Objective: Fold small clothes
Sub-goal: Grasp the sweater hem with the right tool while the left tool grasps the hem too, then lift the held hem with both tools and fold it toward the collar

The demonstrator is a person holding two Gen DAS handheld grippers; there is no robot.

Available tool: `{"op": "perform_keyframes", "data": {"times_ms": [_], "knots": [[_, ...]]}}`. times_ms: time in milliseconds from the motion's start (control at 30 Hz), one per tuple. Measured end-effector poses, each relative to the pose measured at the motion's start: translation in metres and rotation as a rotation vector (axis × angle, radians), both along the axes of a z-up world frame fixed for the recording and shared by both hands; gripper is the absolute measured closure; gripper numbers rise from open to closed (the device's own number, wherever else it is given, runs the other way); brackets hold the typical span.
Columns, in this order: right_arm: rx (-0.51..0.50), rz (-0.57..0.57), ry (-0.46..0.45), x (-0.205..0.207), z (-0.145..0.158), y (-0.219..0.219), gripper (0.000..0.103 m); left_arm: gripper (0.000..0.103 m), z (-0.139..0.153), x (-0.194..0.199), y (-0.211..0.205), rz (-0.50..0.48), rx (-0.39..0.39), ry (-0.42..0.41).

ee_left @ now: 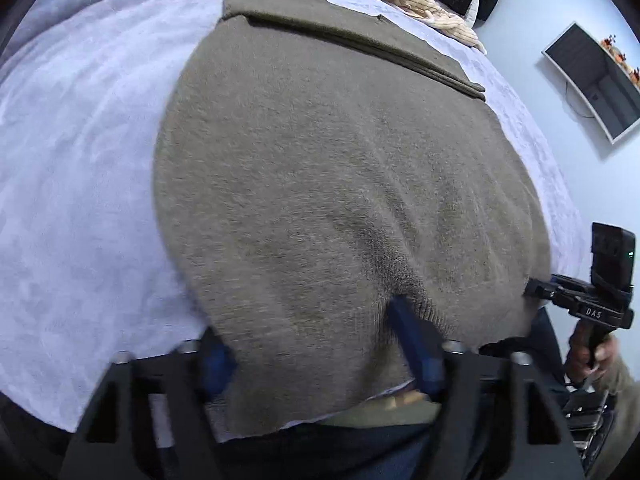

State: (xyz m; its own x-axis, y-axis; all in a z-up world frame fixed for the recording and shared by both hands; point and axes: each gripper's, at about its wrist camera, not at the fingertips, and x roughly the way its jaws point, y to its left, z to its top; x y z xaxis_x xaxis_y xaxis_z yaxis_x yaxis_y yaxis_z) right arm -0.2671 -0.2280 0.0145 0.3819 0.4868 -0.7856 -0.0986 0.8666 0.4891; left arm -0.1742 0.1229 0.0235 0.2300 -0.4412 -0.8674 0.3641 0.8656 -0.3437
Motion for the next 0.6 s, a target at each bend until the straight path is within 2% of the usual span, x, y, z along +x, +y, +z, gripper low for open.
{"op": "perform_keyframes", "data": {"times_ms": [33,67,100,167,367,500,600], "knots": [[0.020,-0.004,-0.003,0.000,0.003,-0.001,0.090,0.061,0.002,0.001,0.007,0.015,-0.013,0.008],[0.036,-0.014,-0.010,0.000,0.006,-0.003,0.091,0.078,0.003,0.003,0.015,0.027,-0.041,0.027],[0.053,-0.023,-0.021,0.001,0.009,-0.005,0.092,0.087,0.005,0.006,0.023,0.043,-0.083,0.052],[0.094,-0.038,-0.055,0.002,0.020,-0.008,0.092,0.088,0.012,0.008,0.029,0.069,-0.111,0.055],[0.127,-0.060,-0.170,0.019,0.063,-0.016,0.092,0.089,0.041,0.015,0.011,0.035,-0.130,-0.035],[0.173,-0.145,-0.238,0.039,0.084,-0.033,0.092,0.089,0.068,0.037,0.003,0.042,-0.172,-0.110],[0.162,-0.204,-0.256,0.059,0.088,-0.044,0.092,0.089,0.074,0.067,-0.010,0.068,-0.179,-0.143]]}}
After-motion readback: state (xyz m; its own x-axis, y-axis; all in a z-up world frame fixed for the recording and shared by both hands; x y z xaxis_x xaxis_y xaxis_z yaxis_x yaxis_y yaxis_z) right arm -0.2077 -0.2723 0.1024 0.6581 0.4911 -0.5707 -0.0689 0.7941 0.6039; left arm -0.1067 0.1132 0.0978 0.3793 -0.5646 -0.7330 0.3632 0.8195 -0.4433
